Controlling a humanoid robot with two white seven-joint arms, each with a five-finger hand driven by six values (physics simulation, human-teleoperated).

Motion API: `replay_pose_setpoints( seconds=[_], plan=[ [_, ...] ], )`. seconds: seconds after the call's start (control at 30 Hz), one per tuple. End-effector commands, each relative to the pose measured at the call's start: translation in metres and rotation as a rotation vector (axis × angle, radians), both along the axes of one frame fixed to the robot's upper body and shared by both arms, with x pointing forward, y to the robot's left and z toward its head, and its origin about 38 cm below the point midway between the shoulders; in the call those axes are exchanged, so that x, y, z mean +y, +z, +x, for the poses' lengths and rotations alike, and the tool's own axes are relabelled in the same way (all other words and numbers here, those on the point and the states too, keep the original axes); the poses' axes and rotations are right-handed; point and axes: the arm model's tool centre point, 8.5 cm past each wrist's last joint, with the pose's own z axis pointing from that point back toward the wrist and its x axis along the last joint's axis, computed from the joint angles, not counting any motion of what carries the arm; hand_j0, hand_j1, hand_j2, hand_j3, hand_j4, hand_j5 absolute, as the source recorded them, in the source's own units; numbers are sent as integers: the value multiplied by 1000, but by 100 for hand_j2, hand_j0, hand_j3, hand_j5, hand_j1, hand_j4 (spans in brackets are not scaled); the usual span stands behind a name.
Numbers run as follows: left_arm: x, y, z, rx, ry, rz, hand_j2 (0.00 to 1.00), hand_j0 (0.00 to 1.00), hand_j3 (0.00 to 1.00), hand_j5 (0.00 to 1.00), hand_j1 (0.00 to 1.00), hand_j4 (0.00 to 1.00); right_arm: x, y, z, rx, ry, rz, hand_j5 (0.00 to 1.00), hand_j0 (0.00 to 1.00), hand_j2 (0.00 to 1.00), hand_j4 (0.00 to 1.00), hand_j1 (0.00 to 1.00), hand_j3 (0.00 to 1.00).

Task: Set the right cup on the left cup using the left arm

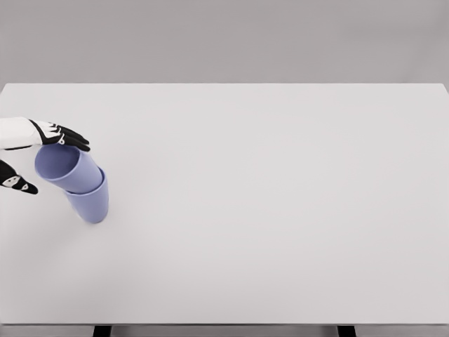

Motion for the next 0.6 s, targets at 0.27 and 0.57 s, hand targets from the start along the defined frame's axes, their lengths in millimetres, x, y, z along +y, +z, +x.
replay_pose_setpoints(
  seconds=[0.27,0.57],
  plan=[
    [2,19,1,-45,7,-16,100,100,100,100,100,100,0,0,0,0,1,0,100,100,100,100,100,100],
    [3,41,3,-62,24,-130,100,100,100,100,100,100,0,0,0,0,1,0,100,100,100,100,100,100]
  ],
)
